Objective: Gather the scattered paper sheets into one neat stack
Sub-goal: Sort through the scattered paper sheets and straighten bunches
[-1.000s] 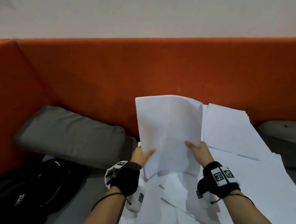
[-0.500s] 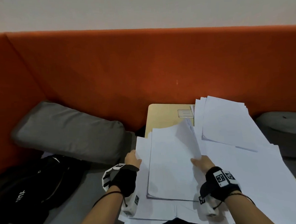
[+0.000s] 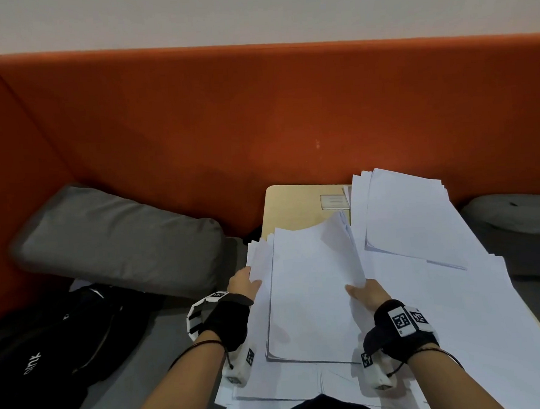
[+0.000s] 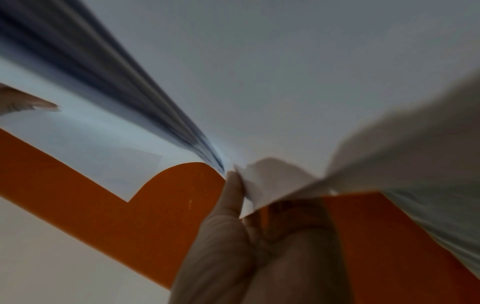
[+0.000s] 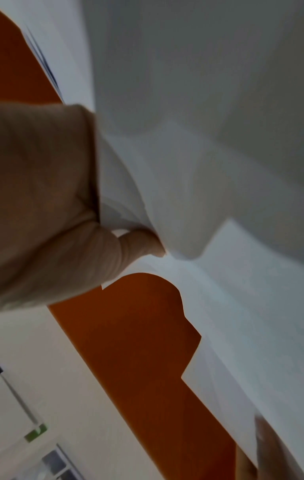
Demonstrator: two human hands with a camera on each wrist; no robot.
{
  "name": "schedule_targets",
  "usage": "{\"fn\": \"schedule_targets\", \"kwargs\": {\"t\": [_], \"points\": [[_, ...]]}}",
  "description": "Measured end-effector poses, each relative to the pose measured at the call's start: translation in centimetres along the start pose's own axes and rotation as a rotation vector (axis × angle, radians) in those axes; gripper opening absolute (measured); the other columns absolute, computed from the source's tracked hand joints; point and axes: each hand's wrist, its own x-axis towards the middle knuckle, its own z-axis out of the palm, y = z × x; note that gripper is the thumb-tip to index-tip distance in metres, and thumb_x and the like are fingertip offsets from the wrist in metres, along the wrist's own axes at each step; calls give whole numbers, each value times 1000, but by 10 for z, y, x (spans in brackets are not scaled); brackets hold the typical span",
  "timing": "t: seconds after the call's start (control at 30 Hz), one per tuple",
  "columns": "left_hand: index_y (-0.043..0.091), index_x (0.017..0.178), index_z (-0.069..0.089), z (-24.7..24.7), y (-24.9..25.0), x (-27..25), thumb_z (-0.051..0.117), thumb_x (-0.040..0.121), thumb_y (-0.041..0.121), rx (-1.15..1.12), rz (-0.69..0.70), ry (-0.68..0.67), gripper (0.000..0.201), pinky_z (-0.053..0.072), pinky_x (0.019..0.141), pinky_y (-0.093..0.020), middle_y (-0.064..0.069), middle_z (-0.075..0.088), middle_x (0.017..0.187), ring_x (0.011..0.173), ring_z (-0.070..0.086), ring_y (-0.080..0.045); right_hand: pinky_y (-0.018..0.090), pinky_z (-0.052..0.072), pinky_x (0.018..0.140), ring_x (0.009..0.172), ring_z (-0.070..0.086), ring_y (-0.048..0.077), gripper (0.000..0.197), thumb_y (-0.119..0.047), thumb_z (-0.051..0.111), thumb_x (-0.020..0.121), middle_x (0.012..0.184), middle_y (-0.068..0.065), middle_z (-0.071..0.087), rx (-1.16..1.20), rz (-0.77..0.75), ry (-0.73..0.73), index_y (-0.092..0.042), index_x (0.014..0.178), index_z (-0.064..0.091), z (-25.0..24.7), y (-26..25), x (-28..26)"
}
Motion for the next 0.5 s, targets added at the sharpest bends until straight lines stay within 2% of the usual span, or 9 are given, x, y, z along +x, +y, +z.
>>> {"fn": "schedule_targets", "kwargs": {"t": [0.07,0.13,0.23,0.3,0.37,0.43,0.5], "points": [[-5,120,56,2,0,2,54,92,13,12,-18,-2,34,45,98,-35,-19,58,126,116,54,-33,30,38,78,89,51,26,20,-21,53,92,95,13,55,-1,-5,2,-3,101,53,0,0,-1],[-3,115,61,3,2,1,57,91,18,63,-22,3,33,45,97,-34,-20,56,125,115,52,-34,30,38,77,89,51,26,17,-21,53,92,95,13,55,5,-7,9,-5,97,51,0,0,-2],[6,117,62,4,3,0,59,89,25,270,-45,78,34,35,103,-37,-11,35,141,128,32,-32,31,38,77,88,51,27,17,-20,53,92,94,14,55,19,-8,12,-4,94,50,1,0,-3],[6,115,63,5,5,-1,59,89,23,312,2,131,31,34,103,-35,-8,31,143,129,30,-29,30,38,77,88,51,27,17,-19,53,92,94,15,55,32,-9,12,-2,97,52,0,-1,-4],[-3,113,61,6,6,1,56,91,13,205,61,127,28,40,100,-34,-14,42,135,121,42,-30,31,38,77,88,51,27,25,-17,54,92,95,16,55,75,-3,19,3,106,55,-3,-1,-6],[-9,113,57,2,8,1,49,92,6,91,68,90,26,45,96,-38,-23,55,123,112,54,-35,32,37,77,88,51,28,34,-16,54,93,95,17,54,140,14,42,10,114,53,-9,-2,-8],[-11,113,57,-6,6,1,45,93,3,26,64,103,27,45,95,-39,-27,60,118,111,56,-38,34,39,78,89,51,28,38,-16,54,92,98,20,55,187,26,73,13,117,51,-18,-2,-10]]}}
